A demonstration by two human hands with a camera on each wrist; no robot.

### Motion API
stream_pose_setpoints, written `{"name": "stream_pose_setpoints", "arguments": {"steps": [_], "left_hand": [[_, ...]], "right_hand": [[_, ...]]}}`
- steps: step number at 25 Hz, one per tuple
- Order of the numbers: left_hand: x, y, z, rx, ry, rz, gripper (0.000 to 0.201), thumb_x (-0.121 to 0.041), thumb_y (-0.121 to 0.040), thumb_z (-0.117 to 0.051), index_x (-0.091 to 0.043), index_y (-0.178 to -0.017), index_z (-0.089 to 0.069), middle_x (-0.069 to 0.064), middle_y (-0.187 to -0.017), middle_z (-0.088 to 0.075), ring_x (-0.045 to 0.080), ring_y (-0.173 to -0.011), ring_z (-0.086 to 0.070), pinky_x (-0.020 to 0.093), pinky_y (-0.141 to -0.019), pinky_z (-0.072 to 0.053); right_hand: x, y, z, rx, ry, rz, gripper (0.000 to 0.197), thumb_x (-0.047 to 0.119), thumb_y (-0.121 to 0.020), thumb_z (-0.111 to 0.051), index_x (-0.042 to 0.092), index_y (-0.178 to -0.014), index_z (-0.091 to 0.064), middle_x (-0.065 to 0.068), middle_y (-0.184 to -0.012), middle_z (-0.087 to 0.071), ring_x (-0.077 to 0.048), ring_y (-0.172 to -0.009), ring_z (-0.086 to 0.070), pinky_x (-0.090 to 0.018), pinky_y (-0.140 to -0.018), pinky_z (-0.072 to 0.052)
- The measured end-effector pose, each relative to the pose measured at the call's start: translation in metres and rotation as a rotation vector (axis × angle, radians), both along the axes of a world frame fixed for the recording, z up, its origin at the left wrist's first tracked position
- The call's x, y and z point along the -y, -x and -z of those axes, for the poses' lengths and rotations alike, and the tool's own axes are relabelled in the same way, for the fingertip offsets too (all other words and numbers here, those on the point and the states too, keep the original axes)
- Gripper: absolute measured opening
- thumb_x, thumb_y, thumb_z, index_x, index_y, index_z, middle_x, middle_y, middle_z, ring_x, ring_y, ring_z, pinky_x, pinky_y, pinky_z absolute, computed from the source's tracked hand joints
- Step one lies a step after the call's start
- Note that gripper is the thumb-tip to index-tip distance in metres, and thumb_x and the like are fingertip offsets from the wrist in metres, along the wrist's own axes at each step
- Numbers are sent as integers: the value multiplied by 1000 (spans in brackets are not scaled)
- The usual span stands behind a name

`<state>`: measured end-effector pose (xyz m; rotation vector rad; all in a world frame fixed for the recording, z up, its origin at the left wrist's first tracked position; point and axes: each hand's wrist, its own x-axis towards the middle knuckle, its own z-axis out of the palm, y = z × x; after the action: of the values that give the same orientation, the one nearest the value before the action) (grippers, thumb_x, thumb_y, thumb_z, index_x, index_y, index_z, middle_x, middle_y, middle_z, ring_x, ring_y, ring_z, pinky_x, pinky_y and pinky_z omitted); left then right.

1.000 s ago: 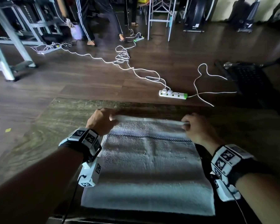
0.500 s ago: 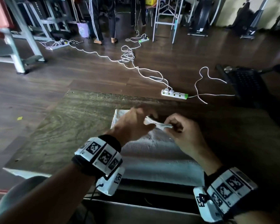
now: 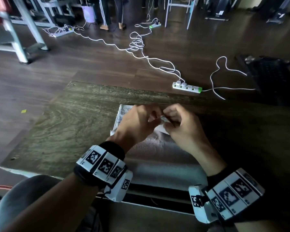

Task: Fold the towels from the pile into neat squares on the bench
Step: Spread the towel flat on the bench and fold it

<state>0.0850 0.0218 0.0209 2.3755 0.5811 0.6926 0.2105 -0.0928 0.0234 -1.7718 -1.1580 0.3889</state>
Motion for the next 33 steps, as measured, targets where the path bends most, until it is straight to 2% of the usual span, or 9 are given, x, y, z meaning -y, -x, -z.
{"name": "stream_pose_setpoints", "arguments": {"steps": [3,5,9,13,18,23,27,30,33], "left_hand": [[-1,-8,-1,47,-8,-33,12,-23,-80,-72,-24,-84,-61,-9,-74,-67,6,-71,-65,33,-63,-53],[-2,-11,-2,56,-19,-43,10,-24,-78,-72,-25,-85,-65,-10,-77,-69,6,-74,-66,33,-64,-54],[-1,-14,-6,89,-33,-56,11,-25,-75,-70,-27,-85,-72,-10,-81,-70,6,-73,-65,31,-64,-54],[7,-15,-7,139,83,-50,7,-14,-76,-71,-20,-80,-72,-6,-72,-71,5,-68,-67,32,-64,-56],[9,-13,-13,134,97,-14,7,-9,-75,-73,-13,-80,-71,-4,-75,-72,7,-72,-69,31,-69,-57],[8,-16,-13,91,83,28,7,-7,-77,-72,-11,-83,-72,-4,-76,-72,6,-69,-67,31,-67,-56],[8,-20,-11,107,52,15,6,-12,-79,-73,-14,-85,-73,-4,-75,-72,7,-69,-67,31,-67,-55],[8,-22,-11,103,39,20,7,-12,-79,-74,-15,-85,-73,-4,-75,-72,8,-69,-67,32,-66,-55],[7,-21,-9,99,30,21,10,-10,-79,-74,-14,-87,-73,-4,-76,-72,8,-69,-68,32,-66,-56]], "right_hand": [[-1,-4,-2,-122,3,44,23,1,-88,-61,15,-104,-69,11,-96,-71,4,-89,-65,-8,-74,-48],[1,-6,-3,-168,-11,65,23,4,-92,-57,17,-104,-72,10,-97,-72,4,-89,-66,-9,-74,-48],[3,-8,-2,-326,-50,146,22,6,-92,-62,22,-97,-76,9,-95,-75,-4,-93,-69,-25,-87,-54],[6,-7,-5,-472,-39,155,16,4,-88,-69,16,-94,-77,1,-92,-77,-13,-92,-72,-32,-88,-58],[7,-8,-7,-388,-91,239,12,7,-85,-72,18,-90,-73,2,-89,-76,-11,-85,-72,-27,-79,-58],[10,-14,-7,-335,-125,279,16,4,-84,-73,14,-96,-68,3,-92,-72,1,-80,-67,-9,-68,-50],[12,-15,-5,-270,-90,237,17,6,-86,-71,18,-95,-65,4,-91,-72,-3,-83,-69,-17,-72,-54],[16,-15,-6,-286,-85,217,17,6,-86,-72,19,-95,-65,6,-90,-71,-1,-82,-68,-12,-70,-52],[15,-15,-7,-283,-87,207,18,6,-85,-73,18,-96,-65,4,-91,-72,-2,-83,-68,-15,-72,-53]]}}
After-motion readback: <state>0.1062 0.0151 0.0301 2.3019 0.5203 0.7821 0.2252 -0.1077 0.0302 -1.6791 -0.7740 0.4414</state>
